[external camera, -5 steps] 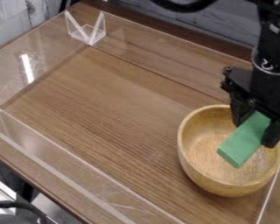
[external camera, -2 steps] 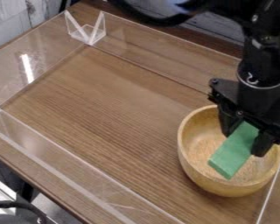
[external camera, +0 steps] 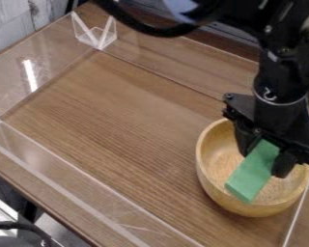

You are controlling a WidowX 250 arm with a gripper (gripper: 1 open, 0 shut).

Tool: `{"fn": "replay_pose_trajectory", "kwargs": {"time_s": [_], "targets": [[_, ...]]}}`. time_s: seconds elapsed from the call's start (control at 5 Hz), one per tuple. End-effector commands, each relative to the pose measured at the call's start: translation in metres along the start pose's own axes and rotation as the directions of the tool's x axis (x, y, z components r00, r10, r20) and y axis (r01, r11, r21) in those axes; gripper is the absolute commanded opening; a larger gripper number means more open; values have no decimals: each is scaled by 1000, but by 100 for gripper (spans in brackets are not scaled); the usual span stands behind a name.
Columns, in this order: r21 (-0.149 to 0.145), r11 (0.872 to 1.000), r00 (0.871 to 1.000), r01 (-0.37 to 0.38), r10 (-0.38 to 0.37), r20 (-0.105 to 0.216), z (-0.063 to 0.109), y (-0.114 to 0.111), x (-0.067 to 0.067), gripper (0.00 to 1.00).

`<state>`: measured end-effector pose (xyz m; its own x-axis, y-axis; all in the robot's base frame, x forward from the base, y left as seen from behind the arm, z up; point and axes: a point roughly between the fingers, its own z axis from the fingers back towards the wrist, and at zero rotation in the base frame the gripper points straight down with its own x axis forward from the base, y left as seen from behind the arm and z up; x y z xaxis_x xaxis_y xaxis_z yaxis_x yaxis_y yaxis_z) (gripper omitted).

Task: Put the green block in the brown bowl

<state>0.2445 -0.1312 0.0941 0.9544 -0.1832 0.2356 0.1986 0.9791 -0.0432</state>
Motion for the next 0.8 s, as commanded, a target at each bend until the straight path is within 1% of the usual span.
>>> {"fn": "replay_pose_trajectory", "kwargs": {"time_s": [0.0,0.6], "targets": [[-20,1000,998,-21,23,64,12,0,6,0],[-31,998,996,-61,63,61,3,3,4,0]]}}
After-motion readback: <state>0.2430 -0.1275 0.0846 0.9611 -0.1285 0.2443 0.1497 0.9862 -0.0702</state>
